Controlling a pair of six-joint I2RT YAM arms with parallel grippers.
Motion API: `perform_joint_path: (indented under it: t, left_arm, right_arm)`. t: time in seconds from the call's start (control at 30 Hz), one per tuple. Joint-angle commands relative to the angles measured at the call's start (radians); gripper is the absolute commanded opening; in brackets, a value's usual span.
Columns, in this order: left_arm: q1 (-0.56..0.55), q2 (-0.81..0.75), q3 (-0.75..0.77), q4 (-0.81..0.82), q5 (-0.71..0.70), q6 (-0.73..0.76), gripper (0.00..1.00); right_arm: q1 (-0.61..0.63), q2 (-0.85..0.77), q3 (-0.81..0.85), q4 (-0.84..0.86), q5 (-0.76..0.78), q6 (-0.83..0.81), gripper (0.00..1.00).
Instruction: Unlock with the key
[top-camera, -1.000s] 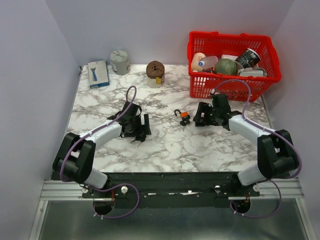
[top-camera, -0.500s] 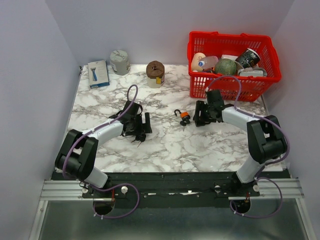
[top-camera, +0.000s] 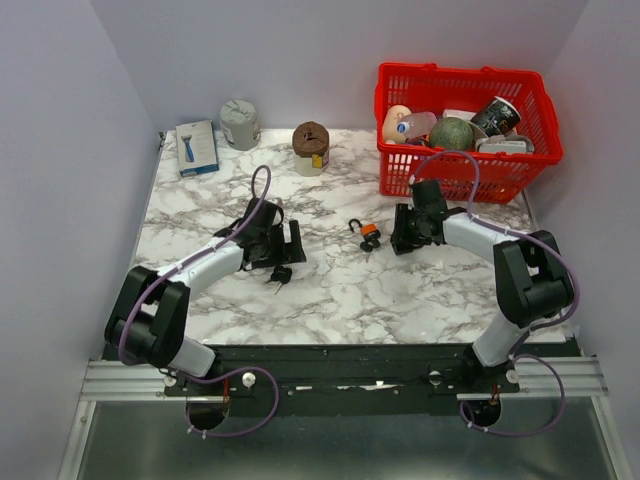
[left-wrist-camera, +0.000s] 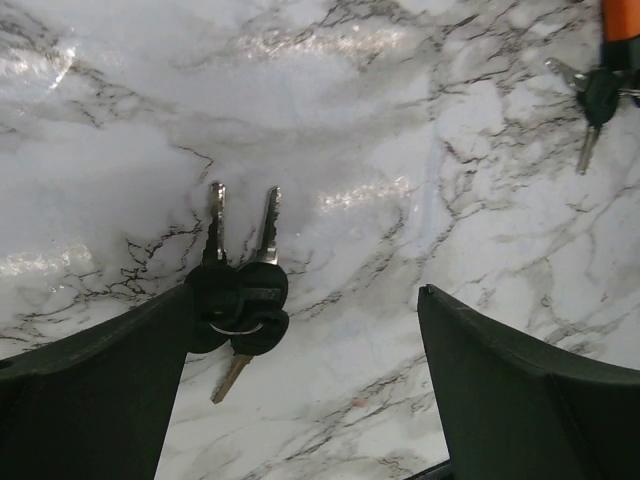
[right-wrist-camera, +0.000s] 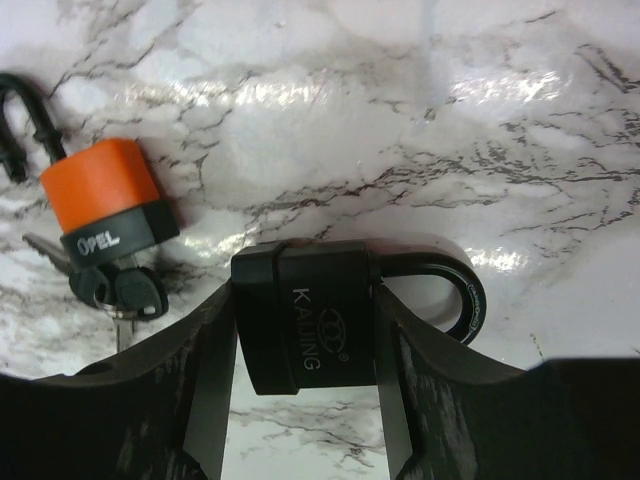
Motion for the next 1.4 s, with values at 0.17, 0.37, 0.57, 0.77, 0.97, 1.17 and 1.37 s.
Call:
perform_joint_path:
  t: [0.17,0.37,0.57,0.77,0.97,1.17,1.37]
  left_arm:
    - [0.02,-0.147,0.104,-0.103,0.017,-0.041,0.99]
    - [0.058,-0.176,0.098,-0.116,0.066,-0.107,0.99]
    - [0.116,-0.181,0.057,-0.107,0.093,-0.145,0.99]
    - [0.153,-0.19,-0.006,-0.061,0.131,-0.179,0.99]
    - [0.155,-0.163,0.012,-0.067,0.128,-0.162,0.99]
    - [0.155,-0.131,0.024,-0.063,0.12,-0.147,0.99]
    - [0.155,-0.066,0.011,-0.051,0.109,-0.107,0.99]
  right_arm:
    - [0.05,-0.271,-0.002,0.024,-0.391,-0.21,0.25]
    - [0.162,-0.199,0.124,-0.048,-0.451,-0.28,0.25]
    - [0.297,-0.029,0.25,-0.048,-0.394,-0.3,0.25]
    - [0.381,0.146,0.35,-0.06,-0.304,-0.379,0.32]
    - [0.409,0.212,0.385,-0.068,-0.247,-0.408,0.59]
    - [0.409,0.205,0.376,-0.051,-0.181,-0.362,0.83]
    - [0.408,0.148,0.345,-0.039,-0.028,-0.274,0.96]
